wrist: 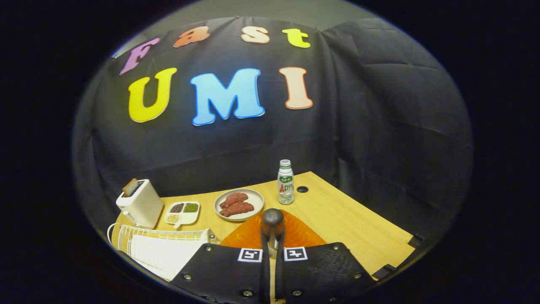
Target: Take the plate from the dish rack, then take the spoon from the basket and place it into the plate.
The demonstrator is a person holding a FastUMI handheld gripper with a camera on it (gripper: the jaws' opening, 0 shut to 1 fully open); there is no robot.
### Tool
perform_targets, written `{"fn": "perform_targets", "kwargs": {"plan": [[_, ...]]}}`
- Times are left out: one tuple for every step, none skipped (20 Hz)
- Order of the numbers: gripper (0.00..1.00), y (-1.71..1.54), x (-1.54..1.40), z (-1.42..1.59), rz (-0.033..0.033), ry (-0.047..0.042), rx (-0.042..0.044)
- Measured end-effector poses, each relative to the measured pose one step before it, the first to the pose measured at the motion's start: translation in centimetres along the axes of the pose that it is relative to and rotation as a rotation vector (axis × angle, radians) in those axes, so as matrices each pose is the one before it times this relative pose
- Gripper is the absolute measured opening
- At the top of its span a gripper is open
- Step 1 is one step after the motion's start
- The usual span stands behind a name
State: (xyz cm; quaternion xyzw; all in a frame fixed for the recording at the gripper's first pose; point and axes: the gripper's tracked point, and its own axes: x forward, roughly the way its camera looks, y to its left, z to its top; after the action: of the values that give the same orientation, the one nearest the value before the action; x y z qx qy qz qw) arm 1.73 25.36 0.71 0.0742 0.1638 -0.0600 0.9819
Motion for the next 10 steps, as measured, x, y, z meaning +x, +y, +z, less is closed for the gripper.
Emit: {"fn": "perform_targets", "kwargs": {"plan": [[0.04,1.044,-0.669,0.084,0.01915,-0.00066,-0.01471],[0.04,1.34,-0.773,-0.223,0.02631,0.00138,-0.01884],[0.04,1.489,-0.705,-0.151,0.02613,0.0025,-0.01396],[0.04,1.514,-0.776,-0.282,0.03021,0.00409,-0.01015],[0.04,1.544,-0.661,-0.267,0.02826,0.00256,-0.00736],[0.04,1.756,-0.719,-0.379,0.03218,0.0044,-0.00823],[0.04,1.552,-0.602,-0.351,0.02402,0.00498,-0.00748],[0.04,1.713,-0.625,-0.442,0.02518,0.00738,-0.00866],[0.04,1.741,-0.768,-0.576,0.02399,0.00845,-0.01055],[0.04,1.731,-0.587,-0.362,0.02609,0.00377,-0.01246]]}}
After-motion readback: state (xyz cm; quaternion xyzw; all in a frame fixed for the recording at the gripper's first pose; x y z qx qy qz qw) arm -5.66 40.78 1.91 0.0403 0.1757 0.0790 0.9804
